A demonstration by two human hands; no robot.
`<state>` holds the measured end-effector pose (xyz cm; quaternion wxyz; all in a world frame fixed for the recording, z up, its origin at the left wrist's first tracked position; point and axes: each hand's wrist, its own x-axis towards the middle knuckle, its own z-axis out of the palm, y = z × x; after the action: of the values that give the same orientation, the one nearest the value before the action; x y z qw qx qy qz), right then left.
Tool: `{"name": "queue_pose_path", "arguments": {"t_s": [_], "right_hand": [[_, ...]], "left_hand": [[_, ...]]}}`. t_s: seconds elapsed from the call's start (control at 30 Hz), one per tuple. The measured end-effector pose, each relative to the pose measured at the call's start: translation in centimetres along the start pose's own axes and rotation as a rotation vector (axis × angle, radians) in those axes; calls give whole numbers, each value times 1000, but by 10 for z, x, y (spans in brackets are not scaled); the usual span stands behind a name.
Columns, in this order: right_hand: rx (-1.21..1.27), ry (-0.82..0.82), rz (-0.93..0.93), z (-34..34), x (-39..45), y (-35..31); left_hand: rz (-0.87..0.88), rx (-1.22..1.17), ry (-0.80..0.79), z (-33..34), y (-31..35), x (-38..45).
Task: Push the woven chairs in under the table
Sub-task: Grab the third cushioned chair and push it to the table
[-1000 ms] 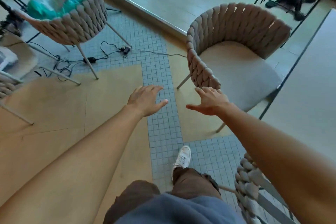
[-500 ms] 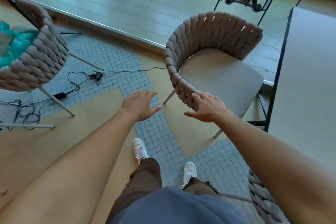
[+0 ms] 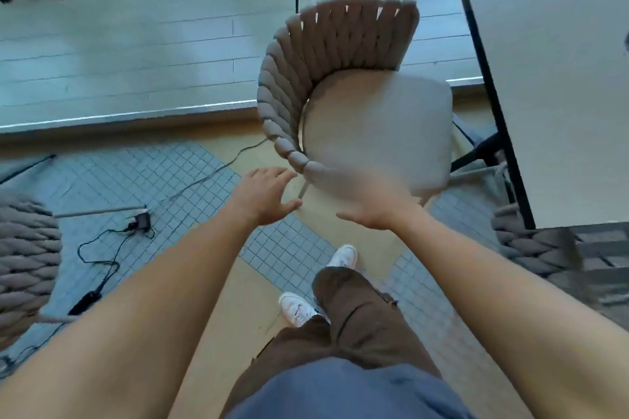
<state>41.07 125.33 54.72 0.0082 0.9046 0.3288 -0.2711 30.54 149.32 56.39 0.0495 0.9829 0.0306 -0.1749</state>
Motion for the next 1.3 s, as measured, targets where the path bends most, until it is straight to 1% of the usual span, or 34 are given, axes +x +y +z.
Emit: {"name": "queue_pose_path", "arguments": {"t_s": [0.1,0.2,0.27,0.37,0.53,0.63,0.77,0.87,0.93,1.0,1.1,1.2,1.27,1.3], "right_hand": [[42,-27,39,6,23,-1],[63,-51,55,13,49,0],[74,-59,68,18,68,1],[56,-52,63,26,90,-2],[63,-69,88,31,114,-11],[80,-82,113,34,125,-20],[113,-115,167,40,136,-34],[133,-113,235,39,145,-49],[129,-81,272,39,149,-61],[141,-42,349,40,152,-79],[159,60,382,41,159,-100],[203,141,416,40,174,-122],[191,200,458,41,182,-128],[163,216,473,44,185,-128]], "left_hand": [[63,20,-7,-2,-9,37],[58,19,9,2,-15,64],[95,78,-15,9,-21,86],[153,176,-73,16,-30,112],[215,310,-232,26,-41,138],[262,352,-296,25,-54,151],[385,395,-305,20,-71,171],[472,453,-271,16,-85,187],[499,454,-286,15,-91,196],[556,450,-310,16,-98,205],[670,439,-278,17,-105,215],[808,460,-178,19,-120,226],[844,445,-127,23,-124,229],[852,431,-129,26,-124,230]]}}
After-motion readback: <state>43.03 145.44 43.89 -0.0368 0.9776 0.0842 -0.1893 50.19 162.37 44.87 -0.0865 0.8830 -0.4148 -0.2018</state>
